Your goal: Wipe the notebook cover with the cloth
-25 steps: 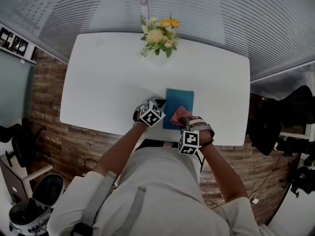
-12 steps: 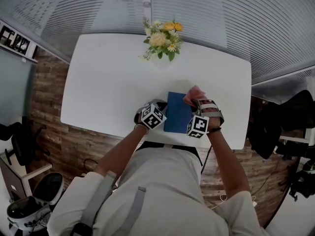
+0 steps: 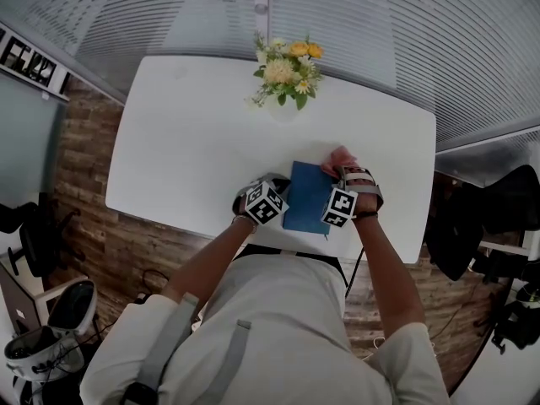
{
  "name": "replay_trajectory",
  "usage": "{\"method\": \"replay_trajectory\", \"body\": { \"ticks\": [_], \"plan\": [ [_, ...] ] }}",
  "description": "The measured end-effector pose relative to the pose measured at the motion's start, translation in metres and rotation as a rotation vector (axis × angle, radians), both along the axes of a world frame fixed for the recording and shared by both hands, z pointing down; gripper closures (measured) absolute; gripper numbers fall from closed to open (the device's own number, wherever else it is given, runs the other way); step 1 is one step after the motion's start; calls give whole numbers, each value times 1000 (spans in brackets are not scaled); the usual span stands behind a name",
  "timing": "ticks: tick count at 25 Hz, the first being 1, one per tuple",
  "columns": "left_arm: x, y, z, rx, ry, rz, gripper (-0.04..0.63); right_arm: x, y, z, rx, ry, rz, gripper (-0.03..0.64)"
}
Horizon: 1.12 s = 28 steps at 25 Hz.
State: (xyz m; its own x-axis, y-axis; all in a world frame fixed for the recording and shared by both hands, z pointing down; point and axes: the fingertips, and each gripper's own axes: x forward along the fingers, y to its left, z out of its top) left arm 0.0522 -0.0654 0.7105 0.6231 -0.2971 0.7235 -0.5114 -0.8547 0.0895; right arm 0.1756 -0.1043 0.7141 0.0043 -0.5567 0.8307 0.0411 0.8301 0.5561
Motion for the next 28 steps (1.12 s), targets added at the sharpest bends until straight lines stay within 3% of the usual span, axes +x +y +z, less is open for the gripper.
{"method": "replay_trajectory", "body": {
  "ticks": [7,19,28],
  "plan": [
    [-1,0,0,2,-2,-2,592,2,5,12,-14,-3,7,606],
    [-1,0,2,1,-3,-7,592,1,12,11,50,2,-9,614],
    [0,-1,4,5,-4,-7,592,0,18,16,26,-12,16,615]
  ]
}}
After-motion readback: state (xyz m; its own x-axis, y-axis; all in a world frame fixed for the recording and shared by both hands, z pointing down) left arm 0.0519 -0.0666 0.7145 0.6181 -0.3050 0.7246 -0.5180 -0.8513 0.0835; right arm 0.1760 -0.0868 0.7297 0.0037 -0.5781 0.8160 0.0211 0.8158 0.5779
